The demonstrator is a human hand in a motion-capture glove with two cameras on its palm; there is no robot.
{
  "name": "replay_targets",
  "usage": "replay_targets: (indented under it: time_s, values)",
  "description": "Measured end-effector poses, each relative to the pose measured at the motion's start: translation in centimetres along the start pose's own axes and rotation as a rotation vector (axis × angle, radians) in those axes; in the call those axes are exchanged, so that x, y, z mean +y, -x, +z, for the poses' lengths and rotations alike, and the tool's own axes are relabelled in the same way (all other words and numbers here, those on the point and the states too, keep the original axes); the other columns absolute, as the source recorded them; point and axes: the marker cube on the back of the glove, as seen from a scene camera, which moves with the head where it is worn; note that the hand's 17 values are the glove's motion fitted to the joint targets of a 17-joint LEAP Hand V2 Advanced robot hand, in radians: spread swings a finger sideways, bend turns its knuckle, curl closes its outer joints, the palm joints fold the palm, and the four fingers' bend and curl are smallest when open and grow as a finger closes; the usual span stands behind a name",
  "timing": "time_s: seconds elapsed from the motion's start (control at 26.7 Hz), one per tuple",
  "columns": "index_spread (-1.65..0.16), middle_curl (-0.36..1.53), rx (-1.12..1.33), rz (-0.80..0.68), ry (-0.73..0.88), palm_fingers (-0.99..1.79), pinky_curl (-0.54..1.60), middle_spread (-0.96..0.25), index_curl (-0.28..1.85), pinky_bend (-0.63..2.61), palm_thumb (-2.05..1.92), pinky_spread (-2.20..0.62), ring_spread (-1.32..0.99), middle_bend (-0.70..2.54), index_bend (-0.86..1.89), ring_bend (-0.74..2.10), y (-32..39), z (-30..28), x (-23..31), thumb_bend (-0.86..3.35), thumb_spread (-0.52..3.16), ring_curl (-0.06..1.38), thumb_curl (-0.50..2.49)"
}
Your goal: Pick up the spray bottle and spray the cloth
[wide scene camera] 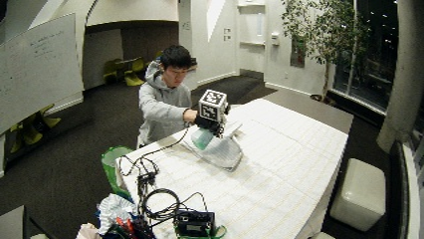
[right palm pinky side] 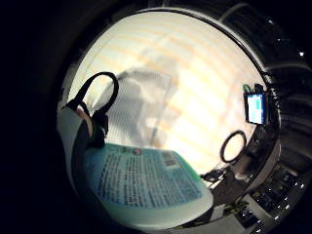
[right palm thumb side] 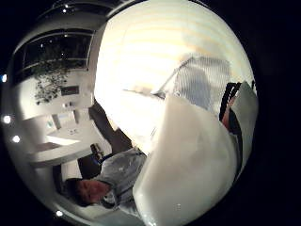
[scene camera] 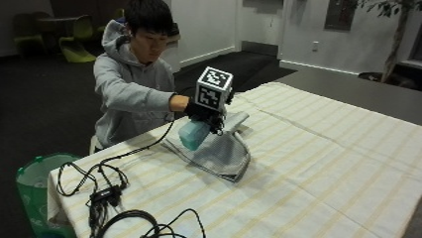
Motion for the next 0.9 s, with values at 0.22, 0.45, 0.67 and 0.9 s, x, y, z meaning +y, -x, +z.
replay_targets:
  time_s: [0.22,0.45,0.67,0.9]
  values:
    - [-0.20,0.51,0.075,0.007,0.085,1.40,0.39,-0.07,0.53,0.32,0.94,-0.27,-0.19,0.69,0.59,0.58,0.7,4.7,-0.7,-0.03,0.14,0.44,0.70]
    - [-0.20,0.52,0.099,0.006,0.086,1.40,0.39,-0.07,0.54,0.32,0.94,-0.27,-0.19,0.69,0.58,0.58,1.2,4.8,-0.4,-0.03,0.13,0.45,0.71]
    - [-0.20,0.52,0.137,0.011,0.047,1.40,0.40,-0.07,0.54,0.32,0.94,-0.27,-0.19,0.70,0.58,0.58,1.7,1.8,0.6,-0.03,0.12,0.45,0.72]
    - [-0.20,0.52,0.148,0.020,0.039,1.40,0.40,-0.07,0.55,0.32,0.93,-0.27,-0.19,0.70,0.58,0.58,1.7,1.3,1.2,-0.03,0.12,0.45,0.73]
